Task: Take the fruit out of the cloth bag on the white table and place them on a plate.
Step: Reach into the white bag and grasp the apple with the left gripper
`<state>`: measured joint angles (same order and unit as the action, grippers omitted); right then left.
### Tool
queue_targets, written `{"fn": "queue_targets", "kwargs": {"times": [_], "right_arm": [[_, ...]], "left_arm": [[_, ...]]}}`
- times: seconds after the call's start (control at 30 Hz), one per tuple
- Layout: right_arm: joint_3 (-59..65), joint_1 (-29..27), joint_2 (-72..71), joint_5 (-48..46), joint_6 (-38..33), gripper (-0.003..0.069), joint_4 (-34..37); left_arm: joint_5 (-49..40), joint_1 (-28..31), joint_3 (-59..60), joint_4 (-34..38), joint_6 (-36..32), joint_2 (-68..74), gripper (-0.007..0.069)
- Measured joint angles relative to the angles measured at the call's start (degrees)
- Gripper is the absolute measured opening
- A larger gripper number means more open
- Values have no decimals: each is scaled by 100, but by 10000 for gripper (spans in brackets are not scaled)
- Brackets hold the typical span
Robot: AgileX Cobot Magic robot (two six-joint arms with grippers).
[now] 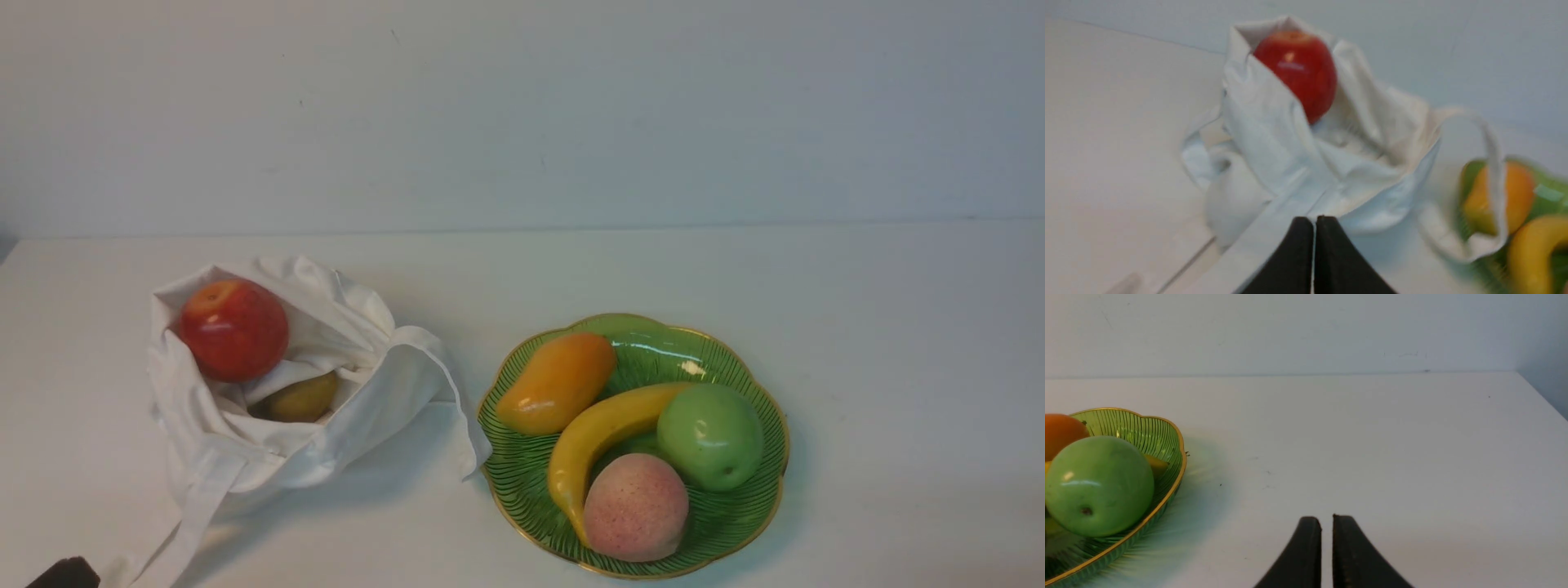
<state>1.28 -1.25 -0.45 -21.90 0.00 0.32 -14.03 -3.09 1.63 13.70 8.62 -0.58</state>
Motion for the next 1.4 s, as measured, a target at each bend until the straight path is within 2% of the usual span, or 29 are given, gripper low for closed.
{"fn": "queue_targets", "kwargs": {"times": [0.1, 0.27, 0.37, 0.47, 0.57, 0.6, 0.67, 0.7, 0.73, 0.8, 0.9, 0.93, 0.97, 1.0, 1.17, 1.4], "right_arm": [[0, 0, 0, 0, 0, 36, 0], [0, 0, 0, 0, 0, 36, -32], [0, 0, 0, 0, 0, 36, -32], [0, 0, 0, 0, 0, 36, -32], [0, 0, 0, 0, 0, 36, -32], [0, 0, 0, 0, 0, 36, -32], [0, 0, 0, 0, 0, 36, -32], [0, 0, 0, 0, 0, 36, -32], [0, 0, 0, 0, 0, 36, -32], [0, 0, 0, 0, 0, 36, 0], [0, 0, 0, 0, 0, 36, -32], [0, 0, 0, 0, 0, 36, -32], [0, 0, 0, 0, 0, 36, -32], [0, 0, 0, 0, 0, 36, 0], [0, 0, 0, 0, 0, 36, -32], [0, 0, 0, 0, 0, 36, -32]], "left_arm": [[506, 0, 0, 601, 194, 0, -8], [1448, 0, 0, 851, 238, 0, -8], [2667, 0, 0, 1062, 485, 0, -8], [4349, 0, -155, 1272, 983, 0, -8], [4880, 0, -767, 1316, 962, 111, -8], [4771, 0, -1281, 1232, 771, 302, -8], [3970, 0, -2132, 936, 308, 711, -8], [3847, 0, -2220, 936, 308, 761, -8], [2512, 0, -3042, 547, -194, 1289, -8], [1125, 0, -3728, 345, -498, 1877, -8], [-1599, 0, -4838, 116, -862, 3239, -8], [-1754, 0, -4838, 105, -913, 3326, -8], [-2716, 0, -5189, 61, -1077, 3929, -8], [-3255, 0, -5392, 30, -1199, 4349, -8], [-4495, 0, -6120, -176, -1760, 6205, -8], [-4981, 181, -7236, -279, -1800, 8004, -7]]}}
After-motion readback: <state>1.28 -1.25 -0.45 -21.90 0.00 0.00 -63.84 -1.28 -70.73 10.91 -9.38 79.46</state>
